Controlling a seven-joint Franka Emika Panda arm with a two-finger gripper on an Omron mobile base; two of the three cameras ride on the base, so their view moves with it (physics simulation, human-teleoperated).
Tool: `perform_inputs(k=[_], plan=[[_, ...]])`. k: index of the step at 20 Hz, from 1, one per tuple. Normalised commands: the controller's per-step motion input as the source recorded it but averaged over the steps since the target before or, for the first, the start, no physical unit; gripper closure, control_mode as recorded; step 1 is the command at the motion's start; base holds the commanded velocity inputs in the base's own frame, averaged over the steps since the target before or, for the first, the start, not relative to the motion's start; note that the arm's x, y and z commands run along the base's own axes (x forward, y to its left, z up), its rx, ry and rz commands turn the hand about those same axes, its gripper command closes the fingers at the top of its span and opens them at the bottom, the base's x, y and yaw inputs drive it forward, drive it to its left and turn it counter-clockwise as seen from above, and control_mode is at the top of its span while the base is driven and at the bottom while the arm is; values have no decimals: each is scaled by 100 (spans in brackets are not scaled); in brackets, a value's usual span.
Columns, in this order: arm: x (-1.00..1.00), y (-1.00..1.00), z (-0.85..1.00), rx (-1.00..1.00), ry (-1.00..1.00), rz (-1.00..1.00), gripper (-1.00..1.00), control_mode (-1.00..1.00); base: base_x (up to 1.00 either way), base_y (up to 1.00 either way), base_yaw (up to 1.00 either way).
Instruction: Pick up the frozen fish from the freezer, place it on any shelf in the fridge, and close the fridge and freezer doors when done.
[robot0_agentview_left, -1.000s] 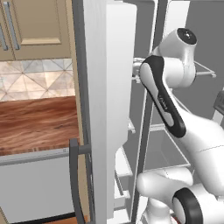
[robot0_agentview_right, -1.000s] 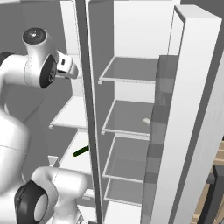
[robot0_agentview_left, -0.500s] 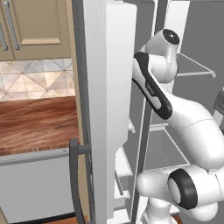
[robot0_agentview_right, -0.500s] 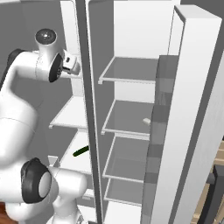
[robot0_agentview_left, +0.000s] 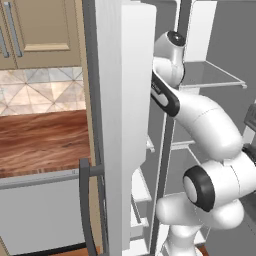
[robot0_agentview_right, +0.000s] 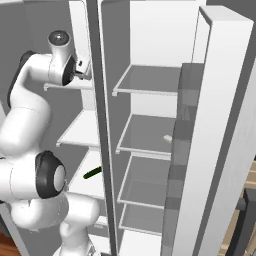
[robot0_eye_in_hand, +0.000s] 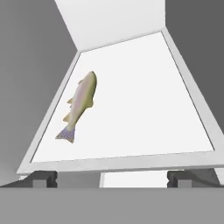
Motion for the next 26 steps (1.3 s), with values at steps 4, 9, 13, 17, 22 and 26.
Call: perform_inputs(k=[4,9,13,17,22,26], plan=[[53,21,0,2,9,0,-100,-100,0,0,0],[50,19,-9,1,13,0,-100,-100,0,0,0],[40,4,-17,0,10,0,-100,-100,0,0,0],[41,8,-23,0,8,0,-100,-100,0,0,0],[38,18,-32,0,7,0,-100,-100,0,0,0],[47,29,-23,0,2,0,-100,-100,0,0,0]])
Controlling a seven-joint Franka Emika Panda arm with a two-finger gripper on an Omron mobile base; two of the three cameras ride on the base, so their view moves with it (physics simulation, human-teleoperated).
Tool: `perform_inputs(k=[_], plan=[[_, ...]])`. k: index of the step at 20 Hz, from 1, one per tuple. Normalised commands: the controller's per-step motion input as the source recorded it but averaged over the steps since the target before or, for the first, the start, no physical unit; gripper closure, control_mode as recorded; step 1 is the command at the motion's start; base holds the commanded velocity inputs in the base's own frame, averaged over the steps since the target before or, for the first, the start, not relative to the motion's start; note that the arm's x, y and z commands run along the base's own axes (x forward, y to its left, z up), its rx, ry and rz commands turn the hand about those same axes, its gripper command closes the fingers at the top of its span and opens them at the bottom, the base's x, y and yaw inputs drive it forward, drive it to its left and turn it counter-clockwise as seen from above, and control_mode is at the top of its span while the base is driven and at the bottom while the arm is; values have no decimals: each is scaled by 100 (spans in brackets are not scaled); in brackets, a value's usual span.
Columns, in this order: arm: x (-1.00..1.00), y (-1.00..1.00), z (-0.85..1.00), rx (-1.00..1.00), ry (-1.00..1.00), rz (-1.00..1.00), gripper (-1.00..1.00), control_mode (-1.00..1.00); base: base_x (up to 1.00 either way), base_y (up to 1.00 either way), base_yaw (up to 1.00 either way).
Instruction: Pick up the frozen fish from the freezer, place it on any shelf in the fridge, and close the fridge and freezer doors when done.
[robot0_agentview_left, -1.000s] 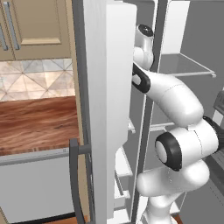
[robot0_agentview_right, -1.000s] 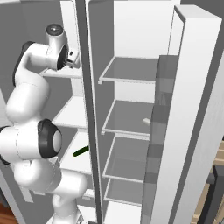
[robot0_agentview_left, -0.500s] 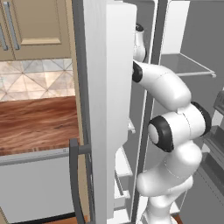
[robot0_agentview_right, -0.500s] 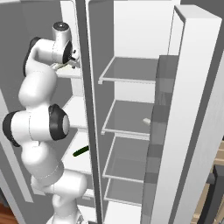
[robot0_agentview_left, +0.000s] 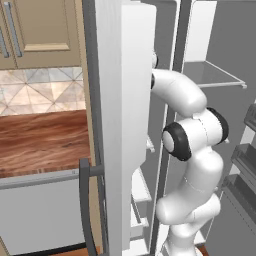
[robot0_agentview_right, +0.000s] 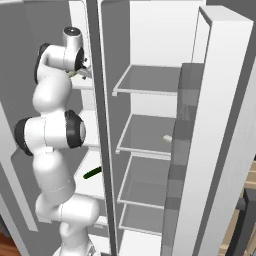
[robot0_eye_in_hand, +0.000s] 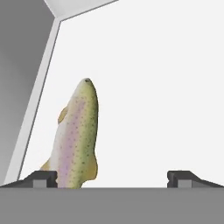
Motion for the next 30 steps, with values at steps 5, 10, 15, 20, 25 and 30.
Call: perform_inputs(k=[5,10,15,20,25,30], plan=[[57,35,-11,0,0,-1,-100,-100,0,0,0],[44,23,-31,0,4,-1,-100,-100,0,0,0],[15,14,-67,0,8,-2,-100,-100,0,0,0],[-48,0,-98,0,6,-7,100,-100,0,0,0],[-75,-28,-72,0,-3,-7,100,-100,0,0,0],[-23,-9,-11,0,-9,0,100,-100,0,0,0]])
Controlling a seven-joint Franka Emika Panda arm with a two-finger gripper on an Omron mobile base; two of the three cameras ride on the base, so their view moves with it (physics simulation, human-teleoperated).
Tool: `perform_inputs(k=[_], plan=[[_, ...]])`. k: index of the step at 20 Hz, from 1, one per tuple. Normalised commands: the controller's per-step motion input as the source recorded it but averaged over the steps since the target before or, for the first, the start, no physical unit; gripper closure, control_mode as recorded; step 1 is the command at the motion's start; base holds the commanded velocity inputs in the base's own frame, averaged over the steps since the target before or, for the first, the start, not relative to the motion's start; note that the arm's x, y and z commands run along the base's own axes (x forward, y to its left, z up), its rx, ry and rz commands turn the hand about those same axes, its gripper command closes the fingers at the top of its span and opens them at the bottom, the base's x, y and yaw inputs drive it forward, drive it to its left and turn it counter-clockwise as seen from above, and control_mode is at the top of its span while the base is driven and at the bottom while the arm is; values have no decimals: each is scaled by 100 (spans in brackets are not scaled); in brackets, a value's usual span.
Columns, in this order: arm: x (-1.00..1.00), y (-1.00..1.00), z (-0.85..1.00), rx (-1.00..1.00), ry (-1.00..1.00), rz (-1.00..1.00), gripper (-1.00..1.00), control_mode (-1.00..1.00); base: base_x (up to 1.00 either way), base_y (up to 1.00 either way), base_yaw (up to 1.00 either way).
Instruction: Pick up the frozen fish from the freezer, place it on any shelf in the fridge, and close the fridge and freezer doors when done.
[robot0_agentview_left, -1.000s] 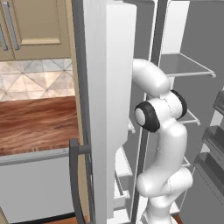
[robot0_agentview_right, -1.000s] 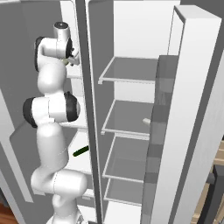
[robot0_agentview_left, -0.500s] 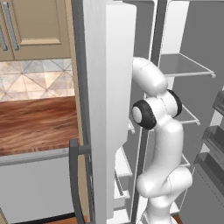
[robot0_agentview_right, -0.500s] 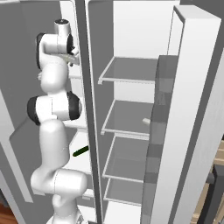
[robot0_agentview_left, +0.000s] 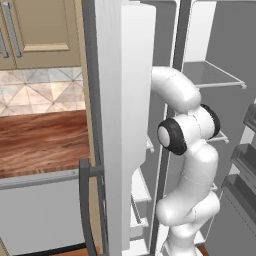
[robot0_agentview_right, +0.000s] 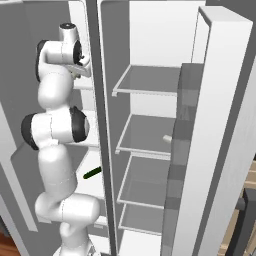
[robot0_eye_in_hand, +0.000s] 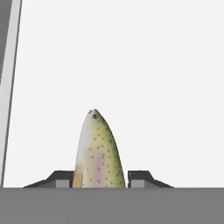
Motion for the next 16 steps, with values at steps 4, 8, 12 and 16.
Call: perform_inputs(k=[4,8,12,16], plan=[[-66,-73,-3,7,-17,-5,100,-100,0,0,0],[-54,-46,2,7,-30,-20,100,-100,0,0,0],[-76,0,24,10,-33,-32,100,-100,0,0,0],[-100,20,33,16,-30,-38,100,-100,0,0,0]])
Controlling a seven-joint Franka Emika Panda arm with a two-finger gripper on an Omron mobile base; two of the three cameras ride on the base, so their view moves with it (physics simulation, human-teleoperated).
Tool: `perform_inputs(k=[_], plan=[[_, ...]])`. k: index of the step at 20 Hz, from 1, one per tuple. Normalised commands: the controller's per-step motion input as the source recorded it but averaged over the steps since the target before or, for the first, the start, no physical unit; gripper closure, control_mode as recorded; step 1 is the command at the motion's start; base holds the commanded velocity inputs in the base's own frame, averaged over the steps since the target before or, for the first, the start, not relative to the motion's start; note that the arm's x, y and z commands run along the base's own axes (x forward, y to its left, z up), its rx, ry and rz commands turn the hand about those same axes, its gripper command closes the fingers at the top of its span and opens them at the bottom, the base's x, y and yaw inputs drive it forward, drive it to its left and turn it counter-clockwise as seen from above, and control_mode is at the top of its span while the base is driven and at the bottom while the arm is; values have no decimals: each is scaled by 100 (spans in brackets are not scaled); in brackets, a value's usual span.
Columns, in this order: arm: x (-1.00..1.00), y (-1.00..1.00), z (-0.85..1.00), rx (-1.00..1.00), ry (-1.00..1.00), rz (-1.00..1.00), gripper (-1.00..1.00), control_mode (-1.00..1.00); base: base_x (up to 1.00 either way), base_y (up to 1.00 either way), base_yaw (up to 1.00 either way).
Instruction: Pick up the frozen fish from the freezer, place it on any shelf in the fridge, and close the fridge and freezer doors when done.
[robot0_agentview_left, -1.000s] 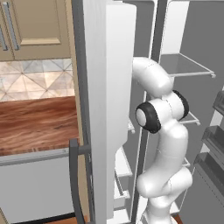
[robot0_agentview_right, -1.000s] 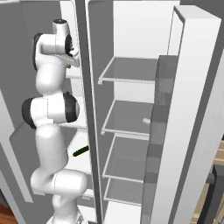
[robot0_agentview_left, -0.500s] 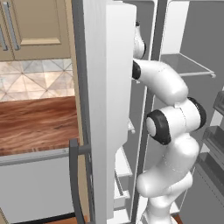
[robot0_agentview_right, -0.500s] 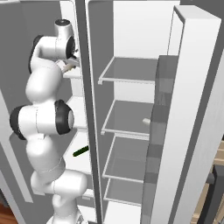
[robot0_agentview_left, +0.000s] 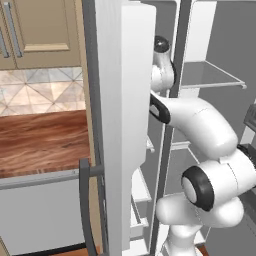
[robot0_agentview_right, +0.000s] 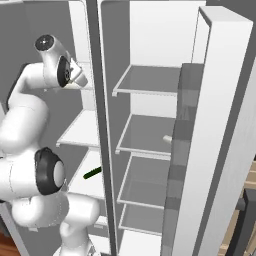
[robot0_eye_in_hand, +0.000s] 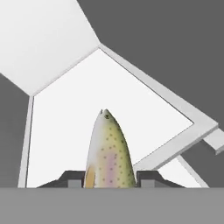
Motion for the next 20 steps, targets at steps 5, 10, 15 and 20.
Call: perform_inputs(k=[5,10,15,20], plan=[[-100,1,45,19,-17,-39,100,-100,0,0,0],[-100,-1,50,23,-2,-37,100,-100,0,0,0],[-100,-28,48,26,0,-29,100,-100,0,0,0],[-100,-63,41,29,8,-19,100,-100,0,0,0]])
